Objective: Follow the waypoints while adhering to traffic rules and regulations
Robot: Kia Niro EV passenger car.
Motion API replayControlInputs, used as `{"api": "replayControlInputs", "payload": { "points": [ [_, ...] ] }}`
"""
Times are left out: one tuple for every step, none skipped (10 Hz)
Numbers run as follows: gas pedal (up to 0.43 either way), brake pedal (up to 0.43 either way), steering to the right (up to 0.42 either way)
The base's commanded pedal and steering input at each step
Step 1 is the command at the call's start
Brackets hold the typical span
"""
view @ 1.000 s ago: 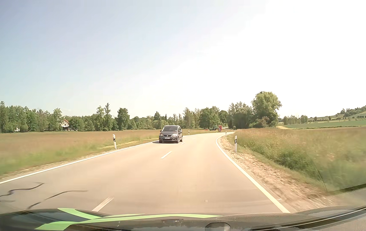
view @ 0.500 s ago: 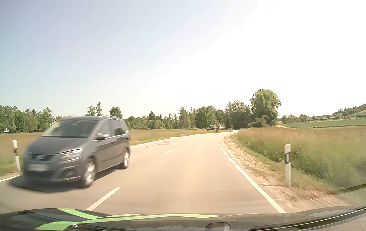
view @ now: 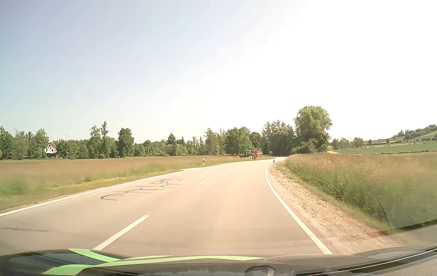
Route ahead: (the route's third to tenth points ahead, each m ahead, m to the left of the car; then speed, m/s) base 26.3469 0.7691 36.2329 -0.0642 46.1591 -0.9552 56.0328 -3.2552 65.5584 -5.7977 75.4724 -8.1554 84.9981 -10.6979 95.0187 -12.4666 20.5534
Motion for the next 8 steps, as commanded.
{"api": "replayControlInputs", "payload": {
  "points": [
    [0.000,0.000,0.017],
    [0.000,0.000,0.018],
    [0.000,0.000,0.019],
    [0.000,0.000,0.019],
    [0.000,0.000,0.019],
    [0.000,0.000,0.019],
    [0.000,0.000,0.021],
    [0.000,0.000,0.024]
  ]
}}
